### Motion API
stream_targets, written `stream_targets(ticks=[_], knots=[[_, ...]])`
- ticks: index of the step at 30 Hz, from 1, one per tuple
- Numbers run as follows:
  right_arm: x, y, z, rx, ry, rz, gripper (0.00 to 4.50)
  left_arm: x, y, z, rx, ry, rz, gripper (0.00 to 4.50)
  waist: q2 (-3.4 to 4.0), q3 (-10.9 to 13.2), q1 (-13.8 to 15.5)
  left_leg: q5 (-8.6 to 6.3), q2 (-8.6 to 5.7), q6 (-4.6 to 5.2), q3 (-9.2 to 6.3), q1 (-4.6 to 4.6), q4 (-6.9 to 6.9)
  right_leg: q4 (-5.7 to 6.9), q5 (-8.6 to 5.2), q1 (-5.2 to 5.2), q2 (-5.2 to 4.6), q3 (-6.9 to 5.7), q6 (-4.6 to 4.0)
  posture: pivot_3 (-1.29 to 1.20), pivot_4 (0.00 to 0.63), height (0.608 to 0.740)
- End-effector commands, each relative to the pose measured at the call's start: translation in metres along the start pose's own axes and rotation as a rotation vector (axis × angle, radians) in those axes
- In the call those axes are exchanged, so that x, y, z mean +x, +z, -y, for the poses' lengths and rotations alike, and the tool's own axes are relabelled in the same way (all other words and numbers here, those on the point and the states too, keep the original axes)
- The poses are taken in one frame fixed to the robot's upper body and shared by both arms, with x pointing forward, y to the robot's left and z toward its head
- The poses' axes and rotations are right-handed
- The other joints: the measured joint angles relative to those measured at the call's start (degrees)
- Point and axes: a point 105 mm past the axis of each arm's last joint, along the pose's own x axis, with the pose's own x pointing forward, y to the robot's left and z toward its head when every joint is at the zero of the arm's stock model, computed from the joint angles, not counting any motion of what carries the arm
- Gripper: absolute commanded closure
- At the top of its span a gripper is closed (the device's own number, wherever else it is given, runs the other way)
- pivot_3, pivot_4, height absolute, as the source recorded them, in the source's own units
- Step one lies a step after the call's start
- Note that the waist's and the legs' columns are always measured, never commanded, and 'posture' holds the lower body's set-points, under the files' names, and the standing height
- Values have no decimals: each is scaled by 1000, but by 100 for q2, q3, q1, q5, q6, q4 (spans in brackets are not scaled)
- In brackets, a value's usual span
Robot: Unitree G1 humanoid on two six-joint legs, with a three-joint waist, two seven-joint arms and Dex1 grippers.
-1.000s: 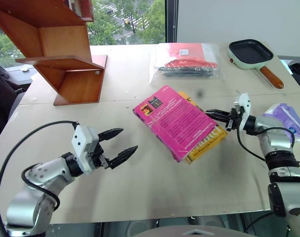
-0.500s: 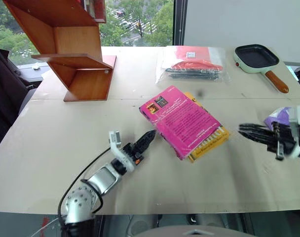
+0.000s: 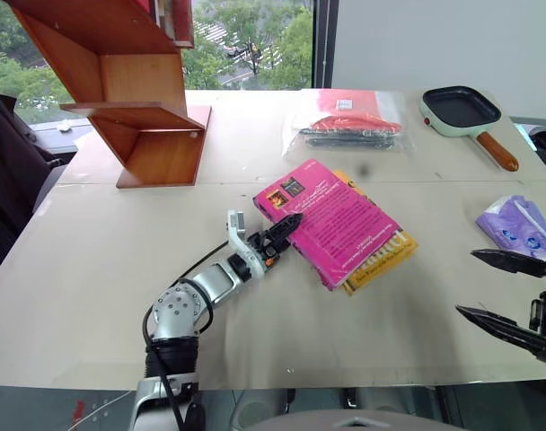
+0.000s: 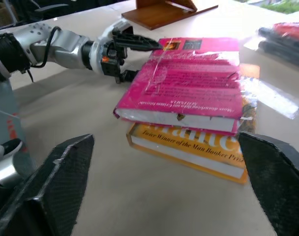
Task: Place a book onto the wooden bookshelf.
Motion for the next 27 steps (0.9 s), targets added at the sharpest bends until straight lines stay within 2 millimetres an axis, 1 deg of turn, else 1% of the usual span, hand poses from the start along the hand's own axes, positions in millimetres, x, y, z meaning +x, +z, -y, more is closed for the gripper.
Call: stream_targets(ticks=[1, 4, 7, 8, 9, 11, 12, 13, 14, 15, 16, 17, 18, 19, 20, 21, 22, 23, 24, 25, 26, 27], knots=[[-2, 12, 3, -86, -63, 51, 48, 8, -27, -18, -126, 43, -106, 0, -1, -5, 44, 0, 0, 0, -2, 0, 1, 0, -3, 2, 0, -2, 8, 0, 150, 740], [-1, 11, 3, -88, -65, 63, 48, 14, -32, -15, -212, 4, -126, 0, 15, -16, 97, 0, -6, 0, -6, -2, 1, -2, -7, 2, -4, -3, 20, 0, 150, 740], [1, 11, 3, -85, -56, 68, 48, 16, -34, -11, -275, -40, -154, 0, 22, -20, 115, 0, -22, 0, -19, -7, 0, -2, 1, 3, -19, -8, 32, 0, 150, 740], [1, 11, 3, -82, -53, 69, 0, 16, -35, -9, -290, -51, -169, 540, 22, -20, 115, 0, -26, 0, -20, -7, 0, -1, -1, 3, -23, -8, 35, 0, 150, 740], [2, 11, 3, -82, -51, 70, 0, 15, -36, -9, -301, -57, -184, 713, 25, -22, 116, 0, -28, 0, -20, -8, 0, -2, -2, 3, -25, -8, 36, 0, 150, 740], [4, 10, 4, -86, -47, 72, 0, 14, -38, -9, -313, -59, -200, 1681, 31, -25, 120, -1, -38, 2, -24, -8, 0, -2, -5, 6, -33, -9, 40, 0, 150, 740], [4, 10, 4, -86, -45, 73, 0, 12, -38, -7, -315, -69, -206, 2252, 35, -28, 120, -1, -43, 3, -26, -6, 0, -2, -7, 10, -36, -10, 44, 0, 150, 740], [5, 9, 5, -87, -42, 74, 0, 11, -37, -5, -318, -82, -206, 2668, 38, -30, 115, -3, -45, 6, -26, -5, 0, -2, -11, 12, -39, -9, 49, 0, 150, 740], [6, 9, 5, -86, -39, 75, 0, 11, -36, -3, -320, -90, -204, 3226, 39, -30, 115, -4, -46, 7, -26, -5, 0, -2, -13, 12, -40, -8, 53, 0, 150, 740], [6, 9, 6, -86, -38, 76, 0, 10, -36, -2, -322, -95, -202, 3599, 40, -31, 114, -4, -46, 7, -27, -6, 0, -2, -14, 12, -41, -7, 54, 0, 150, 740], [7, 8, 6, -86, -33, 76, 0, 10, -35, -2, -319, -96, -199, 3865, 41, -31, 113, -5, -46, 7, -28, -6, 0, -2, -13, 12, -41, -7, 54, 0, 150, 740], [9, 7, 7, -87, -28, 77, 0, 9, -31, -1, -310, -96, -182, 3908, 41, -31, 111, -5, -46, 7, -29, -6, 0, -2, -14, 12, -42, -7, 54, 0, 150, 740], [11, 8, 9, -89, -22, 86, 0, 8, -19, 6, -265, -125, -138, 3908, 41, -31, 100, -5, -47, 6, -29, -7, 0, -3, -14, 12, -43, -6, 55, 0, 150, 740], [14, 9, 12, -89, -17, 96, 0, 7, -5, 17, -217, -165, -83, 3908, 41, -30, 81, -5, -47, 6, -29, -7, -1, -4, -14, 12, -43, -3, 54, 0, 150, 740], [16, 10, 13, -73, -5, 101, 0, 4, 17, 37, -165, -245, 6, 3908, 40, -25, 76, -4, -46, 3, -28, -7, -1, -4, -15, 11, -44, 0, 52, 0, 150, 740], [17, 12, 15, -57, 4, 105, 0, 0, 35, 54, -117, -309, 79, 3908, 20, -8, 71, -4, -45, 3, -29, -9, -1, -4, -17, 9, -44, 2, 48, 0, 150, 740], [19, 14, 18, -59, 13, 115, 0, -9, 55, 76, -29, -383, 161, 3908, -11, 13, 66, -2, -42, -2, -30, -17, -1, -4, -22, -1, -44, 6, 38, 0, 150, 740], [21, 17, 22, -62, 20, 125, 0, -18, 70, 100, 71, -456, 230, 3908, -38, 28, 64, 9, -34, -19, -30, -28, -1, -4, -20, -12, -48, 8, 34, 0, 150, 740], [24, 22, 30, -62, 25, 154, 0, -32, 84, 130, 238, -521, 290, 3908, -61, 42, 38, 14, -20, -28, -30, -45, 0, -4, -11, -28, -43, 7, 26, 0, 150, 740], [27, 28, 38, -59, 29, 185, 0, -44, 92, 159, 405, -562, 321, 3908, -86, 58, -28, 17, -12, -35, -26, -58, -1, -3, -2, -47, -37, 8, 28, 0, 150, 740], [29, 31, 44, -54, 31, 204, 0, -51, 94, 175, 510, -582, 336, 3908, -91, 62, -60, 27, -3, -52, -20, -81, -1, -3, 13, -69, -29, 7, 15, 0, 150, 740], [32, 32, 49, -55, 39, 208, 0, -55, 94, 189, 580, -601, 337, 3908, -91, 62, -68, 33, -2, -60, -29, -106, 0, -5, 18, -92, -27, 1, 10, 0, 150, 740]])
